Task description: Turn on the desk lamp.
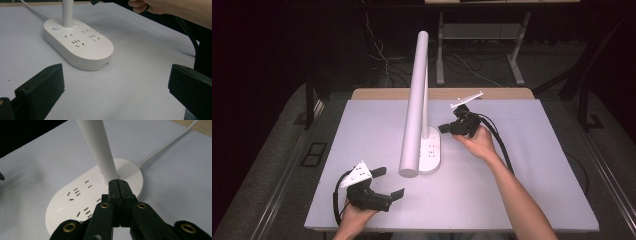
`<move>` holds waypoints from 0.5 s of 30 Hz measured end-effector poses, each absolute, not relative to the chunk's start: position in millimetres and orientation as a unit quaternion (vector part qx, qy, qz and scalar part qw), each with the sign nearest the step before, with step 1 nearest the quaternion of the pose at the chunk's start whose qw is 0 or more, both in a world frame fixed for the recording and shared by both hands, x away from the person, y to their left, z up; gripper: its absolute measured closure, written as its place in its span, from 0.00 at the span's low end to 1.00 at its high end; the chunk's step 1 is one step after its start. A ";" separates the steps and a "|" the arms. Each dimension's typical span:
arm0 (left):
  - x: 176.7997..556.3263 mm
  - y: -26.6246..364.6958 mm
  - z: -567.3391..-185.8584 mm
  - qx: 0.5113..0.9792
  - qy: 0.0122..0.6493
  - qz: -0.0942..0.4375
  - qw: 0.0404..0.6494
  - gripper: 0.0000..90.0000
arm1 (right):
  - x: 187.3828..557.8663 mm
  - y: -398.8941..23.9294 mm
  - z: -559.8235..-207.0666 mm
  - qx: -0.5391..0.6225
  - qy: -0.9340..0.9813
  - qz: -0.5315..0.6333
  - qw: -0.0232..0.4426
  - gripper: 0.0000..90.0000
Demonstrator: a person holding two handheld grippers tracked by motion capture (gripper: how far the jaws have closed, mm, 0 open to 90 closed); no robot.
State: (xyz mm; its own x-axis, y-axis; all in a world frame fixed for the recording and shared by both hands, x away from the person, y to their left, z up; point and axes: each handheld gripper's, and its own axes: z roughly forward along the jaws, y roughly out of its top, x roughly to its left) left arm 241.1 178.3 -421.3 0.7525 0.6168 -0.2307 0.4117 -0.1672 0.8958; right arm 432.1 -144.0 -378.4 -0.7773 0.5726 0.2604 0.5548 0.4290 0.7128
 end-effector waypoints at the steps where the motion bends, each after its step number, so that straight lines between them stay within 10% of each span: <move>1: 241.2 178.1 -421.4 0.759 0.338 0.093 0.548 0.00 | 430.4 -145.8 -377.1 0.333 0.845 0.418 0.011 1.00; 7: 241.5 176.6 -421.6 0.761 0.337 0.094 0.546 0.00 | 420.1 -158.6 -369.8 0.331 0.843 0.423 0.014 1.00; 15: 241.9 175.2 -421.9 0.762 0.337 0.094 0.545 0.00 | 404.8 -178.8 -363.2 0.345 0.837 0.424 0.023 0.66</move>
State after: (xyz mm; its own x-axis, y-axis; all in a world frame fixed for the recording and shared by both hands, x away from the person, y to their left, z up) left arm 241.9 175.2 -421.9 0.7553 0.6159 -0.2240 0.4106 -0.1783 0.8942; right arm 404.8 -178.8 -363.2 -0.7611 0.5966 0.2546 0.5584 0.4027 0.7253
